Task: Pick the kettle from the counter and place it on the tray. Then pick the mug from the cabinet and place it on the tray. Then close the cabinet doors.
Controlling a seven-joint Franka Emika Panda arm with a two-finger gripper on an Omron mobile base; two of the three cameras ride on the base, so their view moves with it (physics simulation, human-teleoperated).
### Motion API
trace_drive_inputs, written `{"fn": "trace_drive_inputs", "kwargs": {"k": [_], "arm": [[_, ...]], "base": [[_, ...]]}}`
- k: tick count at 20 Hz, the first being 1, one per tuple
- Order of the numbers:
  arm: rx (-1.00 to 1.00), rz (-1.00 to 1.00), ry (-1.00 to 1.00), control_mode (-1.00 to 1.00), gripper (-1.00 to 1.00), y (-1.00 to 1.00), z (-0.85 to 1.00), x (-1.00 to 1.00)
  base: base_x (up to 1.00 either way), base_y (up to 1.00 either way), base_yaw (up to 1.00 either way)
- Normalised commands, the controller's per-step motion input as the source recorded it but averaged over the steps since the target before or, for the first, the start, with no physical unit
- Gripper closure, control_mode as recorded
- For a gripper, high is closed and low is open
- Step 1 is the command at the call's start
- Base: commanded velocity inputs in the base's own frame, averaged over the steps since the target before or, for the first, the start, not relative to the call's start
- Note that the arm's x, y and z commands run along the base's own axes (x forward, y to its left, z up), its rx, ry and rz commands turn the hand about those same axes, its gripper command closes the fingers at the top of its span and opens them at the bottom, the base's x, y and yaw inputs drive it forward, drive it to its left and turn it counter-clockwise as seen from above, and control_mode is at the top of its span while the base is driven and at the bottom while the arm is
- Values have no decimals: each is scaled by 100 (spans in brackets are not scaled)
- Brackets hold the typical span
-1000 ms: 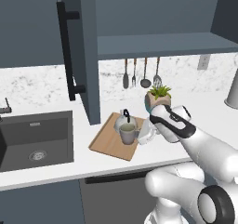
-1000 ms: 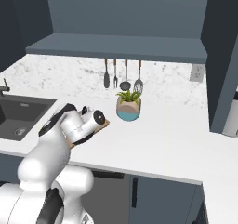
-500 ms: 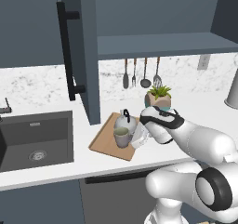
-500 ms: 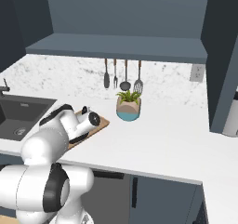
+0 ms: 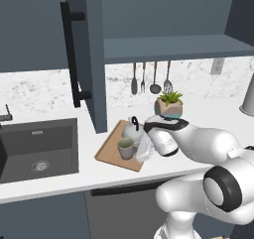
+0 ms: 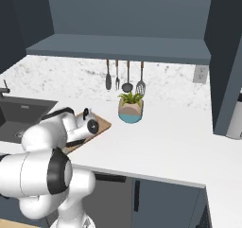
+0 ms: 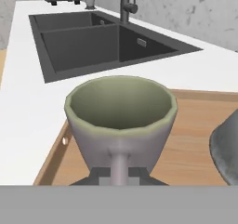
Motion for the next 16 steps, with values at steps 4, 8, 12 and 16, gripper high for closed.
{"fn": "trace_drive_inputs", "kwargs": {"k": [4,8,12,16], "arm": [[0,0,-10,-100,100,6,-19,0],[0,0,-6,-100,100,3,-27,0],[0,0,0,-100,100,0,-28,0],[0,0,0,-100,-100,1,-24,0]], "base": [[0,0,0],[0,0,0],[0,0,0],[0,0,0]]}}
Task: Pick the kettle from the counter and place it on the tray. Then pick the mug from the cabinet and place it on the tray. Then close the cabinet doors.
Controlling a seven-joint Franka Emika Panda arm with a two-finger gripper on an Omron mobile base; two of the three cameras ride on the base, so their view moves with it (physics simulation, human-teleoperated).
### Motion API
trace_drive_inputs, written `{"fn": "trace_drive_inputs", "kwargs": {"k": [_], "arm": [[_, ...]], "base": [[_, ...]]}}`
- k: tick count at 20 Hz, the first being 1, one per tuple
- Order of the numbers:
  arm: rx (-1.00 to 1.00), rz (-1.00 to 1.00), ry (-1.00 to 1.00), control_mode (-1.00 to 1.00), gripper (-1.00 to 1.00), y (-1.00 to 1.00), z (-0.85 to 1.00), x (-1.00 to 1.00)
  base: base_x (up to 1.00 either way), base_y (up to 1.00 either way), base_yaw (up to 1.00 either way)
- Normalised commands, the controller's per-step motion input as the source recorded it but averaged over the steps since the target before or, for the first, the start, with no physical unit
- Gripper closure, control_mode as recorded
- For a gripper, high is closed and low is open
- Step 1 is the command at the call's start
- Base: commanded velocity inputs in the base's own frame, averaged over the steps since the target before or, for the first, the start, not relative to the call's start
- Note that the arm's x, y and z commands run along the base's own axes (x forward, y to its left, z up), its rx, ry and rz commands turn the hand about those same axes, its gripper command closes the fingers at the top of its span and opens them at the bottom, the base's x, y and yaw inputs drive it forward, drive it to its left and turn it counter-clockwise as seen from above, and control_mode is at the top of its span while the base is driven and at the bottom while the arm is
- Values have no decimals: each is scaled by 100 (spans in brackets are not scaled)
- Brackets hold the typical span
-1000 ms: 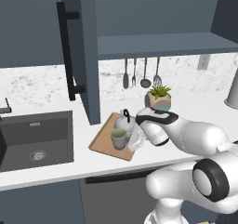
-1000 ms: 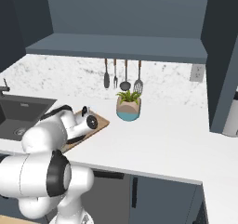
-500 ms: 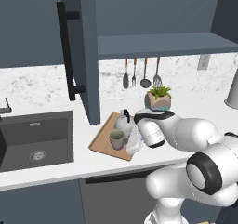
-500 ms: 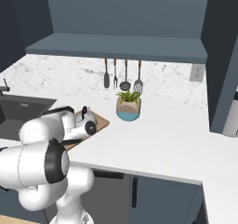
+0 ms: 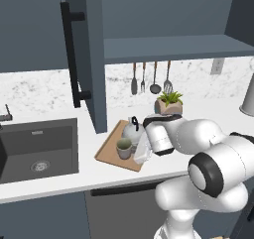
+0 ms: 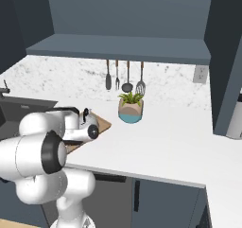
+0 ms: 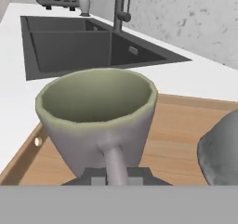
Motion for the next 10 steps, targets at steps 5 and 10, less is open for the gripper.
{"fn": "trace_drive_inputs", "kwargs": {"k": [5,10], "arm": [[0,0,-2,-100,-100,0,-3,-1],[0,0,-3,-100,-100,0,0,-3]], "base": [[0,0,0],[0,0,0]]}}
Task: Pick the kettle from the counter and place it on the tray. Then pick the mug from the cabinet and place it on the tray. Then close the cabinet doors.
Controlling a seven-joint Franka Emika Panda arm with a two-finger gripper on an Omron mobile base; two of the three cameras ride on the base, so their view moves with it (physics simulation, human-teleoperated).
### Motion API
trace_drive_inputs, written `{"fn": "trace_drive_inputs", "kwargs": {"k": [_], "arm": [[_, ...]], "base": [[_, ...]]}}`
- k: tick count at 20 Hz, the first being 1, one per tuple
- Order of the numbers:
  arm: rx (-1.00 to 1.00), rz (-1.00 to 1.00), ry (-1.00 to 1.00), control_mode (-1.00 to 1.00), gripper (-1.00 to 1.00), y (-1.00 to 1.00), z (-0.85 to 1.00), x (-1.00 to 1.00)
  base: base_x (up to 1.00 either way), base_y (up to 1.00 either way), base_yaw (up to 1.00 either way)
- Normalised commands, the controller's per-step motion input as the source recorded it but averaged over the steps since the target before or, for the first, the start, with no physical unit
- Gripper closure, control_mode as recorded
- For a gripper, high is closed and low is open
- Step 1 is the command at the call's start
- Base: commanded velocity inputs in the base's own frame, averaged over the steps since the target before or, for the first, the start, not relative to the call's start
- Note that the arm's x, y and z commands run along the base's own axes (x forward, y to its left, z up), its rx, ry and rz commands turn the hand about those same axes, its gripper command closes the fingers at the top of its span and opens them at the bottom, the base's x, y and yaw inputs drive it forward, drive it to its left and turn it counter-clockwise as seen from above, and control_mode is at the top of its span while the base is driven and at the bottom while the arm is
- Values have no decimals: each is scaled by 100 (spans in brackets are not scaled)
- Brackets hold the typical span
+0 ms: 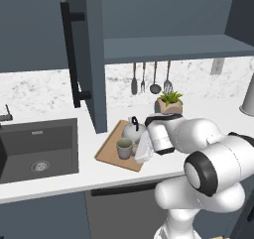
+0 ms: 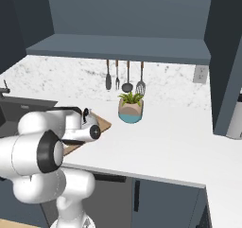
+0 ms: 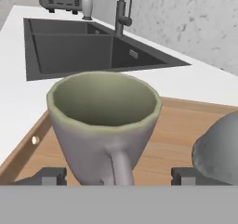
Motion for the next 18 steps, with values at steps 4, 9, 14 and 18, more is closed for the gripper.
{"fn": "trace_drive_inputs", "kwargs": {"k": [4,9,14,18], "arm": [[0,0,-12,-100,-100,0,11,-9],[2,0,-12,-100,-100,0,45,-26],[1,-3,-1,-100,-100,0,85,-47],[0,-7,3,-100,-100,-1,98,-37]], "base": [[0,0,0],[0,0,0],[0,0,0],[0,0,0]]}}
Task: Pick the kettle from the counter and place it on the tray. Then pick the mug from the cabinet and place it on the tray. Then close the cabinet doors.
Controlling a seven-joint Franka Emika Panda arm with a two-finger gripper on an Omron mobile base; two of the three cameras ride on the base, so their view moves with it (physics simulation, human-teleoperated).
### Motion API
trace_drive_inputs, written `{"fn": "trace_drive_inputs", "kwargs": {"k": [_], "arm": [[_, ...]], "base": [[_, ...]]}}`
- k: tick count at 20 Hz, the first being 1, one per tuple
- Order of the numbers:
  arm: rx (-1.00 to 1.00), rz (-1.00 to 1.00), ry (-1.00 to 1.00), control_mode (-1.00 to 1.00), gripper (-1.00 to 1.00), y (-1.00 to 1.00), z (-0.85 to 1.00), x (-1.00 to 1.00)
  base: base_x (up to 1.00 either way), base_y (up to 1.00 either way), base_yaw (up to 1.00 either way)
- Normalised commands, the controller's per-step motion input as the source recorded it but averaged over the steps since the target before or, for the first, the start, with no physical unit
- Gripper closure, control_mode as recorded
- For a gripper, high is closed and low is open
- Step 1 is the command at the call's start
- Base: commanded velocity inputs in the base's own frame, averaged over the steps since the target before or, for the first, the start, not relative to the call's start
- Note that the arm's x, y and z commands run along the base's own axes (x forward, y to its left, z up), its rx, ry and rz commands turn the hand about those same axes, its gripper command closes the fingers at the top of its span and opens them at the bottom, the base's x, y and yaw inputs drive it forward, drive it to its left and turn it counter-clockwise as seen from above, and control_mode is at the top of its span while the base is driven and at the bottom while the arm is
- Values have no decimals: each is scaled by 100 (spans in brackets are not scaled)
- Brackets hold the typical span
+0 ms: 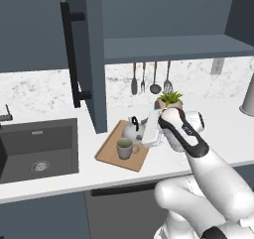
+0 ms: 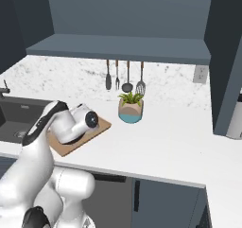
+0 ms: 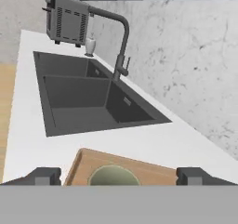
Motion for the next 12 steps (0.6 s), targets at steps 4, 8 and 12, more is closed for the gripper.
{"fn": "trace_drive_inputs", "kwargs": {"k": [4,8,12], "arm": [[0,-7,3,-100,-100,-8,79,-53],[0,-8,7,-100,-100,-8,41,-43],[0,-6,3,-100,-100,-14,3,-34]], "base": [[0,0,0],[0,0,0],[0,0,0]]}}
